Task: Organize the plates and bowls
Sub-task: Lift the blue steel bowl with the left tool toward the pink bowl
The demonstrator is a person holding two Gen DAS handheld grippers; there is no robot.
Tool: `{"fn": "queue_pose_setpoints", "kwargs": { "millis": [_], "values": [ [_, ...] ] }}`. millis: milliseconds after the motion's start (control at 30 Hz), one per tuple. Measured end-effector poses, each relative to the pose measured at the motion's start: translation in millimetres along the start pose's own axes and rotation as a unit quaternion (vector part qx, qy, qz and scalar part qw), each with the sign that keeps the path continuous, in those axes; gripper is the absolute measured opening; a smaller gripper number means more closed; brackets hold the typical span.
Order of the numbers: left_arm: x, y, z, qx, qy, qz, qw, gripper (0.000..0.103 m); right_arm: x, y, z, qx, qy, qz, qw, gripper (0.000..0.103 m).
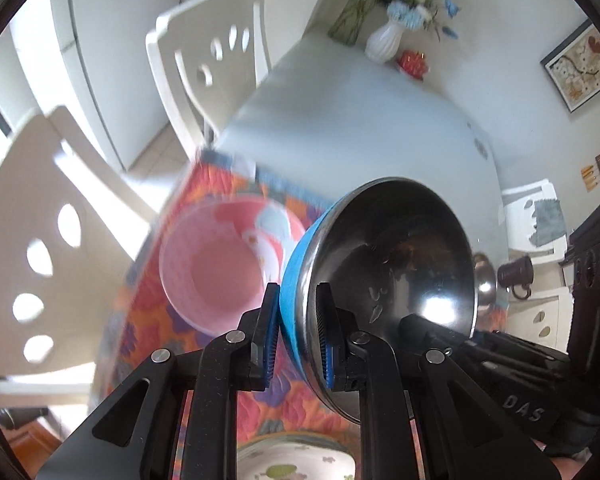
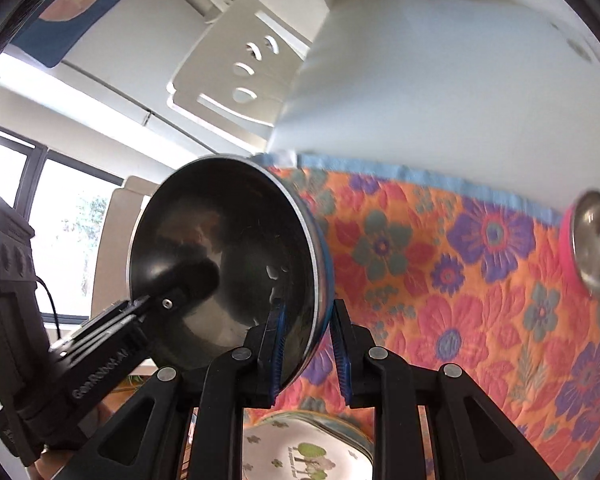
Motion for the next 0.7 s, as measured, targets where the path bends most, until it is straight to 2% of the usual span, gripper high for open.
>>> {"fn": "queue_pose_setpoints", "kwargs": {
  "millis": [100,267,467,700],
  "values": [
    [-7,-18,-7,0.017,-0.008,0.0,0.9998,0.014,-15,-12,5,0.002,0.002,-0.01,1.0,0.022],
    [-22,-29,-9,0.025,-0.017,-0.006,0.9995,0.014,-31,-24,13,0.006,-0.004,-0.019,1.0,0.022],
    [-42,-33,7,0.01,-0.017,-0.021,0.9996,0.014,-34,-30,36,-0.002,-0.019,-0.008,1.0,0.022],
    [-58,-39,35,-0.005,-0.014,-0.029,0.9995,0.014,-31,-40,69,-0.015,-0.013,-0.006,1.0,0.023]
  ]
}}
Point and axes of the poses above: each gripper's, at about its wrist camera, not at the fingertips, and z roughly the way its jaws point, x to its right, y to its underside, the point moved 10 cm from there along z, roughly the way its jaws point, and after that the axes turned 2 degrees about z, right-handed, at the moved point
